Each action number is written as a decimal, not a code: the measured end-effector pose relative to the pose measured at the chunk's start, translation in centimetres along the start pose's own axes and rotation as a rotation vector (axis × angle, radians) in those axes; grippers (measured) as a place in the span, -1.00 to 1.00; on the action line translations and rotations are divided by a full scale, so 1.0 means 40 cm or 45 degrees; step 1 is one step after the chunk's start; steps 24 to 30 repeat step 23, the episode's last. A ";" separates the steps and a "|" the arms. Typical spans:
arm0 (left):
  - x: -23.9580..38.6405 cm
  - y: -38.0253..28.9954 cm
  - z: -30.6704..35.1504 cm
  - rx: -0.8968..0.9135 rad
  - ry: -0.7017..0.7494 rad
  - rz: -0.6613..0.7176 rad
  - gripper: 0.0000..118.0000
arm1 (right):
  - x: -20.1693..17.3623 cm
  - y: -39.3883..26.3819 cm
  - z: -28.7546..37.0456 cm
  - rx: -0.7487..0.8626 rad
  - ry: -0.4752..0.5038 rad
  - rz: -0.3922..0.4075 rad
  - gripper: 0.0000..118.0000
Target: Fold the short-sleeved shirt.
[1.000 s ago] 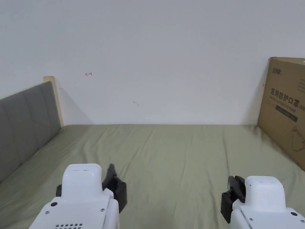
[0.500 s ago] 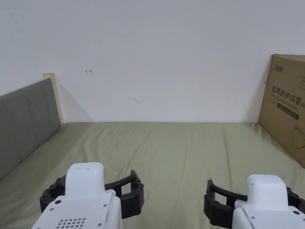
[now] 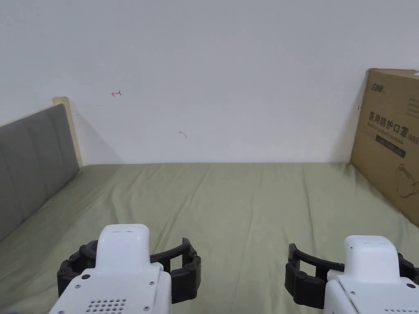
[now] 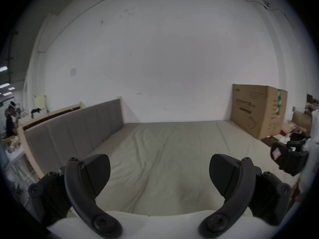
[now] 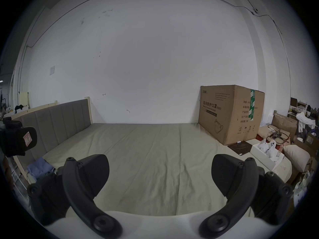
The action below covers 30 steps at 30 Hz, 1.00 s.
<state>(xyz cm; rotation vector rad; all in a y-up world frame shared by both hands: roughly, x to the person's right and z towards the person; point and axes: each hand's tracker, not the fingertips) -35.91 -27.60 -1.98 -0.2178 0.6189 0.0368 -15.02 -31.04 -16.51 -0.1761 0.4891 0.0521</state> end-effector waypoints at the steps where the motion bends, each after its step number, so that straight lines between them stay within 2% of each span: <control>1: -0.006 0.001 -0.001 0.000 -0.028 0.019 0.96 | 0.000 -0.001 0.001 0.001 -0.004 -0.001 0.98; 5: -0.001 0.005 -0.002 0.019 0.021 -0.004 0.96 | 0.010 0.001 -0.001 -0.006 0.004 -0.034 0.98; 10: 0.013 -0.009 -0.001 0.069 -0.017 -0.116 0.96 | 0.008 -0.001 -0.003 -0.004 -0.020 -0.006 0.98; 13: 0.019 -0.018 -0.007 0.053 0.000 -0.126 0.96 | 0.008 -0.001 -0.003 -0.005 -0.018 -0.006 0.98; 20: 0.005 -0.026 -0.003 0.139 -0.042 0.007 0.96 | 0.012 -0.004 -0.005 -0.013 -0.017 -0.003 0.98; 30: 0.001 -0.015 -0.011 0.101 -0.056 0.002 0.96 | 0.013 -0.006 -0.005 -0.014 -0.019 0.001 0.98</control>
